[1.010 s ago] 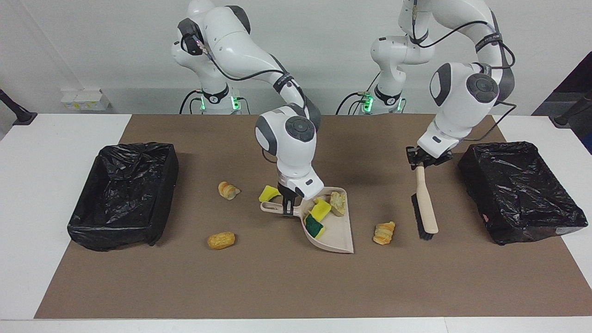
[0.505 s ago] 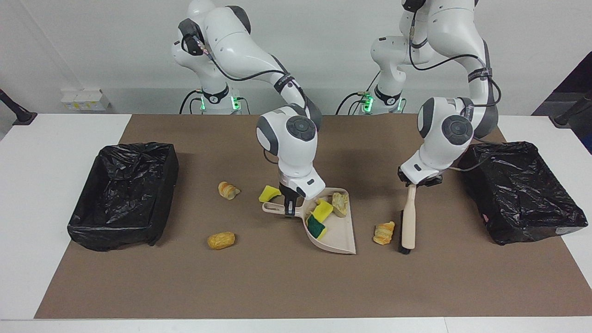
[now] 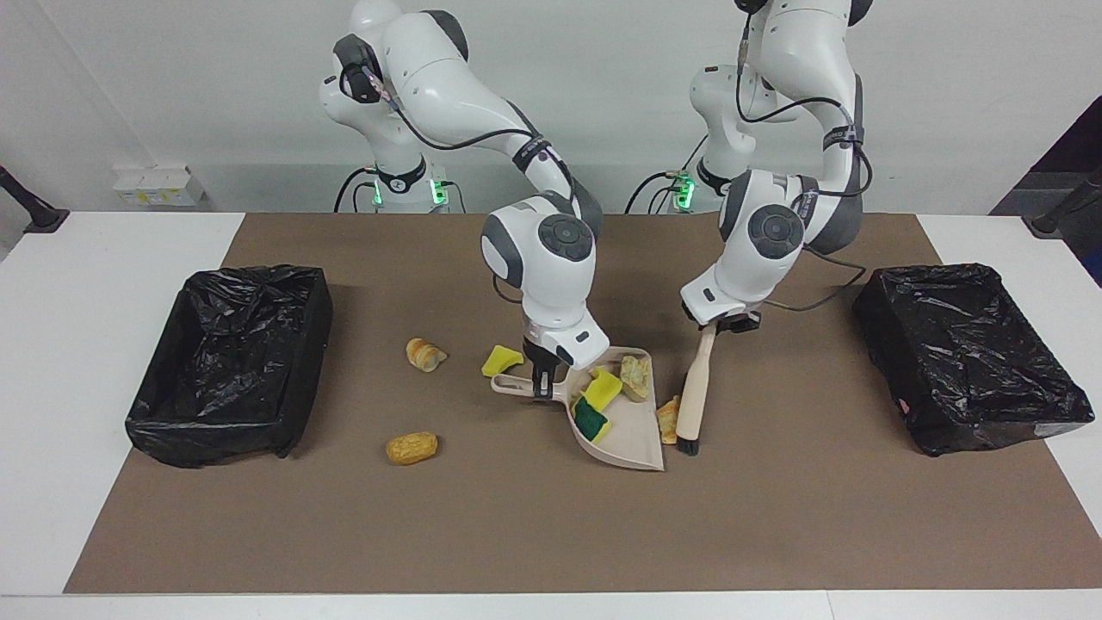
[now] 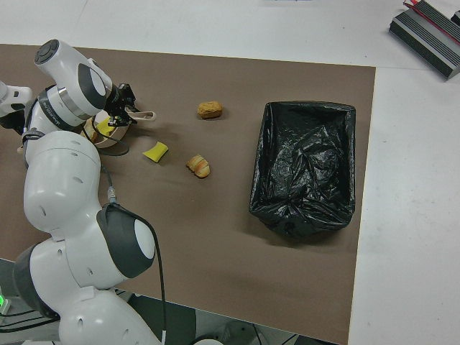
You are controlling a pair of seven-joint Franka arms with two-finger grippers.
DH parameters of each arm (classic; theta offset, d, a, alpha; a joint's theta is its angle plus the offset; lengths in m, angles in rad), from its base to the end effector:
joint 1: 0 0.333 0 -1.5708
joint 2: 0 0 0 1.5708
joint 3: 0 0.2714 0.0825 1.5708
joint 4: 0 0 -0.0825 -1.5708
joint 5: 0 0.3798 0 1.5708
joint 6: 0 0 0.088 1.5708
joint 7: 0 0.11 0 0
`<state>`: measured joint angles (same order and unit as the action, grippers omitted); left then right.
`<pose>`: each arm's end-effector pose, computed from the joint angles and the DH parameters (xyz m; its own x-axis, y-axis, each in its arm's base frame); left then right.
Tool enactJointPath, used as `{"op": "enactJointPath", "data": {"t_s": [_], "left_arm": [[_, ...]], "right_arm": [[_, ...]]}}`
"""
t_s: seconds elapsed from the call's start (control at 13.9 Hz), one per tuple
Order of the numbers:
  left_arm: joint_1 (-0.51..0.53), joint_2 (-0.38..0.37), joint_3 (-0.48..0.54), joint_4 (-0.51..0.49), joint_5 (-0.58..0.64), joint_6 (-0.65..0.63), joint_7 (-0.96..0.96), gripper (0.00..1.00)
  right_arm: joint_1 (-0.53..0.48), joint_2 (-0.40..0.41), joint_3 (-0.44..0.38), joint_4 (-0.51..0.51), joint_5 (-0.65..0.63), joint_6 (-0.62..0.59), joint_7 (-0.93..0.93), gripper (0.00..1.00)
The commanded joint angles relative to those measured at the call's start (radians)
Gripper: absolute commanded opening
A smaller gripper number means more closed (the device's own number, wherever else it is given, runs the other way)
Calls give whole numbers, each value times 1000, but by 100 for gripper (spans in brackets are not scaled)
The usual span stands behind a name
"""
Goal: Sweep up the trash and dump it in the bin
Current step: 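Sweep the remaining bread chunk into the dustpan with the left gripper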
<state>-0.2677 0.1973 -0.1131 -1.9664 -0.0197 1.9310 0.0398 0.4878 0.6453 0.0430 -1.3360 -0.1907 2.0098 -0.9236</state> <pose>0.5154 -0.2071 0.3126 0.8900 -0.3949 -0.2279 -0.3949 -0.9175 0.0476 0.6140 0.3402 0.3179 0.0521 0.9932 -0.1039 0.9933 -0.0408 0.1086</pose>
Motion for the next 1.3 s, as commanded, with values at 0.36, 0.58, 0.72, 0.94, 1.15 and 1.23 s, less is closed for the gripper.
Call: {"op": "enactJointPath", "data": {"t_s": [0.36,0.58,0.72,0.94,1.15,1.23], "left_arm": [[-67,-59,15,-26,-149,-53,-17,0],[1,-79,18,-8,-149,-79,9,0],[34,-75,18,0,-149,-78,17,0],[67,-81,23,21,-146,-86,26,0],[99,-146,26,30,-146,-144,23,0],[114,-180,26,30,-143,-168,22,0]], "right_arm": [[-3,4,9,-8,-7,-10,12,0],[-23,2,11,-22,10,7,-67,0],[-25,2,11,-25,11,20,-64,0],[-26,2,11,-25,11,24,-61,0],[-60,-19,12,-43,36,36,-77,0],[-63,-33,12,-48,43,35,-77,0]]}}
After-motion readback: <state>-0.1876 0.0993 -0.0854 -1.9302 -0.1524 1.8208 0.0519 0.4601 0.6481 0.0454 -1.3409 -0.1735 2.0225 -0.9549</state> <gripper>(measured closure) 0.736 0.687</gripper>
